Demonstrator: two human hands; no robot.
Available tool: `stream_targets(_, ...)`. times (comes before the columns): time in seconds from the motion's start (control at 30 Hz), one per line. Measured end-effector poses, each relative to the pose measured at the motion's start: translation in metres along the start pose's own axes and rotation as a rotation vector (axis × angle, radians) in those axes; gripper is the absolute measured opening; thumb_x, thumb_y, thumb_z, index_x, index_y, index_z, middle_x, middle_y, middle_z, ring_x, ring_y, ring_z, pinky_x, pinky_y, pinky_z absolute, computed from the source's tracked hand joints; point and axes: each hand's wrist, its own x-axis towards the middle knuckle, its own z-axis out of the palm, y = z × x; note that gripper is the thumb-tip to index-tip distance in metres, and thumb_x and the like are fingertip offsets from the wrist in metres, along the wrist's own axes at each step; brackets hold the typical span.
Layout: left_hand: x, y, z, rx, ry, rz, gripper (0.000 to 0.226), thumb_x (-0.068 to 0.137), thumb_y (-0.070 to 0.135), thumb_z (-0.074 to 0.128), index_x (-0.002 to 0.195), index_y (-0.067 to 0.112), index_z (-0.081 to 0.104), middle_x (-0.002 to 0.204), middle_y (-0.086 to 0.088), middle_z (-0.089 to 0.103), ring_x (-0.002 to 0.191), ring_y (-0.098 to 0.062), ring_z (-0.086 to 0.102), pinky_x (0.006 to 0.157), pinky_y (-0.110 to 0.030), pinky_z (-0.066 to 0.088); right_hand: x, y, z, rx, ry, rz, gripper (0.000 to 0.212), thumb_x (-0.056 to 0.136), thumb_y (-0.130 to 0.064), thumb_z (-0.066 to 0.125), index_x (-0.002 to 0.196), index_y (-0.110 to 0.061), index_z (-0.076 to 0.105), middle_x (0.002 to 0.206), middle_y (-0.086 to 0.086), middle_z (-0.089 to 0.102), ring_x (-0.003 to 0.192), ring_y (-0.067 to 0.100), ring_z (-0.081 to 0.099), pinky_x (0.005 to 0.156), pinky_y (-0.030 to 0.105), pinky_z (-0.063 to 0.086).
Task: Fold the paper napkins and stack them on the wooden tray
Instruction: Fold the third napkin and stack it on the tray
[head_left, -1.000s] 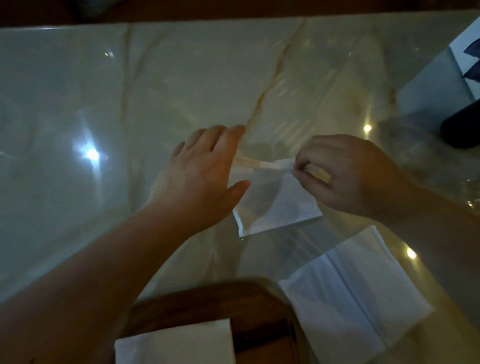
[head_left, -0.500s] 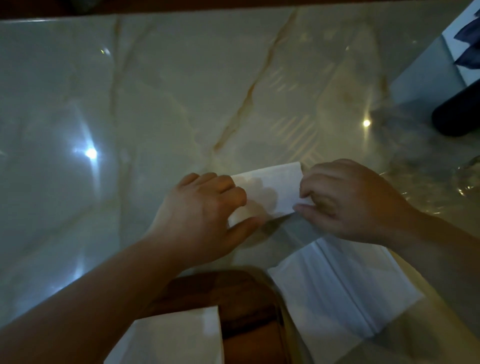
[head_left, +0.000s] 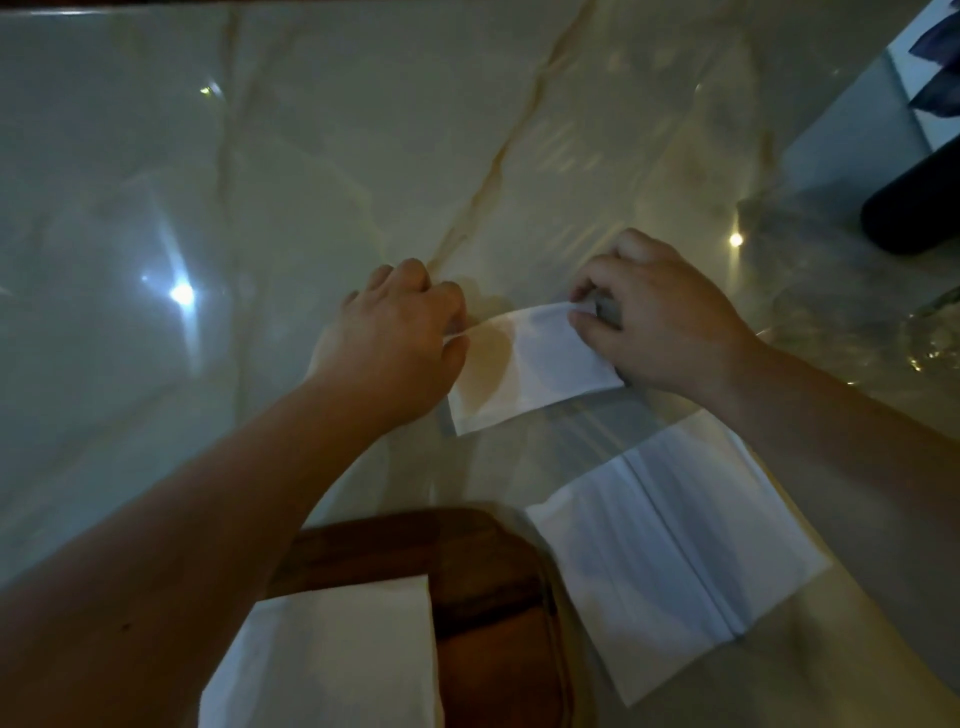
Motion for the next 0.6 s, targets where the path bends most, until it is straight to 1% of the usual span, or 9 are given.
stream_targets(0.1, -0.004, -0.001, -0.004, -0.13, 0.035, -0.03, 0.009, 0.081, 0.028, 0.061, 0.087, 0.021, 0.062, 0.082, 0.0, 0.054, 0.08, -0.022, 0.054, 0.065, -0.033, 0.045, 0.0, -0.003, -0.002, 0.06, 0.002, 0.007, 0.014, 0.081, -0.028, 0.065, 0.087, -0.016, 0.066, 0.097, 0.006, 0.057, 0.089, 0.022, 0.056, 0.073, 0.031, 0.045)
stream_targets(0.17, -0.01, -0.004, -0.01, -0.239, 0.047, -0.097, 0.004, 0.081, 0.029, 0.062, 0.083, 0.027, 0.06, 0.076, 0.01, 0.057, 0.069, -0.01, 0.056, 0.056, -0.022, 0.043, -0.004, -0.006, -0.004, 0.147, 0.012, 0.024, 0.009, 0.081, -0.025, 0.066, 0.082, -0.017, 0.065, 0.085, 0.001, 0.062, 0.077, 0.017, 0.059, 0.068, 0.024, 0.045)
stream_targets(0.23, -0.019, -0.006, -0.019, -0.386, 0.035, -0.19, 0.009, 0.079, 0.03, 0.065, 0.076, 0.034, 0.057, 0.068, 0.016, 0.06, 0.064, 0.0, 0.059, 0.05, -0.009, 0.041, -0.01, -0.013, -0.007, 0.335, 0.022, 0.082, 0.006, 0.081, -0.022, 0.068, 0.078, -0.019, 0.064, 0.073, -0.005, 0.065, 0.065, 0.009, 0.06, 0.061, 0.014, 0.043)
stream_targets(0.27, -0.023, -0.007, -0.024, -0.502, 0.04, -0.234, 0.011, 0.078, 0.029, 0.066, 0.073, 0.034, 0.058, 0.064, 0.013, 0.064, 0.064, 0.001, 0.061, 0.05, -0.007, 0.043, -0.014, -0.018, -0.008, 0.448, 0.031, 0.11, 0.009, 0.081, -0.02, 0.07, 0.075, -0.021, 0.063, 0.07, -0.005, 0.067, 0.06, 0.007, 0.06, 0.061, 0.016, 0.045)
stream_targets(0.3, -0.028, -0.007, -0.031, -0.637, 0.051, -0.278, 0.012, 0.077, 0.026, 0.068, 0.071, 0.033, 0.06, 0.064, 0.011, 0.068, 0.062, 0.001, 0.063, 0.052, -0.01, 0.047, -0.017, -0.023, -0.01, 0.554, 0.039, 0.135, 0.012, 0.081, -0.018, 0.07, 0.073, -0.022, 0.063, 0.067, -0.004, 0.067, 0.057, 0.008, 0.06, 0.06, 0.02, 0.048)
stream_targets(0.33, -0.033, -0.008, -0.037, -0.769, 0.06, -0.322, 0.013, 0.076, 0.022, 0.069, 0.07, 0.031, 0.062, 0.064, 0.012, 0.07, 0.06, -0.003, 0.066, 0.055, -0.018, 0.052, -0.021, -0.028, -0.012, 0.641, 0.042, 0.151, 0.014, 0.081, -0.017, 0.07, 0.071, -0.023, 0.062, 0.063, -0.003, 0.068, 0.054, 0.008, 0.06, 0.058, 0.024, 0.049)
stream_targets(0.4, -0.046, -0.011, -0.048, -0.931, 0.072, -0.384, 0.015, 0.074, 0.015, 0.071, 0.072, 0.027, 0.064, 0.064, 0.011, 0.071, 0.06, -0.011, 0.068, 0.053, -0.029, 0.056, -0.029, -0.042, -0.017, 0.778, 0.033, 0.148, 0.014, 0.08, -0.016, 0.07, 0.07, -0.024, 0.063, 0.056, -0.005, 0.067, 0.05, 0.007, 0.061, 0.052, 0.023, 0.05)
stream_targets(0.5, -0.071, -0.015, -0.063, -0.999, 0.068, -0.432, 0.019, 0.066, 0.014, 0.072, 0.075, 0.029, 0.065, 0.067, 0.011, 0.07, 0.061, -0.014, 0.068, 0.052, -0.031, 0.055, -0.048, -0.066, -0.021, 0.949, -0.009, 0.16, 0.012, 0.075, -0.016, 0.069, 0.068, -0.024, 0.065, 0.056, -0.004, 0.066, 0.048, 0.011, 0.059, 0.048, 0.024, 0.049)
stream_targets(0.6, -0.106, -0.022, -0.074, -0.992, 0.039, -0.472, 0.021, 0.06, 0.016, 0.072, 0.073, 0.031, 0.066, 0.068, 0.009, 0.069, 0.057, -0.015, 0.065, 0.052, -0.035, 0.055, -0.07, -0.092, -0.016, 1.022, -0.084, 0.191, 0.01, 0.072, -0.014, 0.069, 0.069, -0.022, 0.063, 0.057, -0.002, 0.064, 0.048, 0.016, 0.057, 0.047, 0.027, 0.048)
